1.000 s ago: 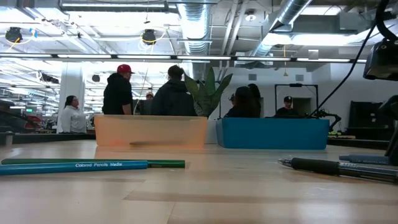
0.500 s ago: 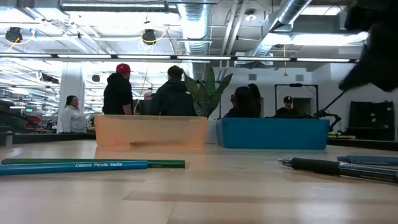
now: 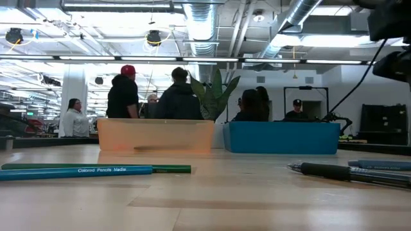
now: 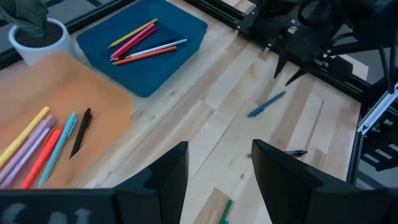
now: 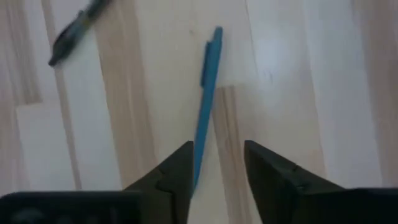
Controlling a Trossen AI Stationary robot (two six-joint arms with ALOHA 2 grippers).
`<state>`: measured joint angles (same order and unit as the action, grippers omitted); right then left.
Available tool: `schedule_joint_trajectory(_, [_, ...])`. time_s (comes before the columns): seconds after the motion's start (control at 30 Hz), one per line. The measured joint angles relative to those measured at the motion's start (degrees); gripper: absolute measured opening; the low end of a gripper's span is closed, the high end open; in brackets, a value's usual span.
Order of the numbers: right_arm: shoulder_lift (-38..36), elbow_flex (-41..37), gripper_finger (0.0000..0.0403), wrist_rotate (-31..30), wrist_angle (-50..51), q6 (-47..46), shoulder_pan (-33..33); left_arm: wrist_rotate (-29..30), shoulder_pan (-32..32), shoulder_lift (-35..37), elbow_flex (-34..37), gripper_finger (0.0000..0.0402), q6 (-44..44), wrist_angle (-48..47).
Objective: Sort pens & pencils
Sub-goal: Put the blue pen into the orange bin
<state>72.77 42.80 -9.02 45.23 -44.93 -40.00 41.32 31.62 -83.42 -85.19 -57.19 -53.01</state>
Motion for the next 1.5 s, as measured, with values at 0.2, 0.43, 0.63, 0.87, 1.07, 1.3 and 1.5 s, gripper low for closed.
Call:
schedule_joint_trajectory(0.2, [4.83, 0.32, 0.0212, 1.14, -3.40, 0.03, 0.83, -0.04, 0.00, 0.00, 0.00, 0.0167, 0.72, -0.02])
schedule_joint_trajectory(0.43, [10.88, 0.32, 0.0214, 5.56, -8.24, 3.46, 2.83, 0.00, 0.00, 0.00, 0.00, 0.0167, 1.12, -0.07])
schedule_joint_trajectory(0.63, [15.74, 0.32, 0.0208, 6.19, -8.19, 5.00, 4.30, 0.02, 0.00, 0.00, 0.00, 0.0167, 1.12, -0.17])
schedule_joint_trajectory(0.87, [18.14, 0.51, 0.0129, 7.09, -8.59, 7.79, 5.37, 0.02, 0.00, 0.00, 0.00, 0.0167, 1.55, -0.30])
schedule_joint_trajectory(1.07, [17.90, 0.49, 0.0018, 7.49, -9.03, 7.91, 6.14, 0.01, 0.00, 0.00, 0.00, 0.0167, 2.48, -0.30])
schedule_joint_trajectory(1.3, [15.67, -0.01, 0.0020, 7.50, -11.58, 7.49, 7.05, 0.04, 0.00, 0.02, 0.00, 0.0167, 3.00, -0.27])
schedule_joint_trajectory(1.5, [7.81, 0.16, 0.0001, 4.31, -13.13, 5.96, 8.84, 0.37, 0.00, 0.02, 0.00, 0.0167, 3.02, 0.07])
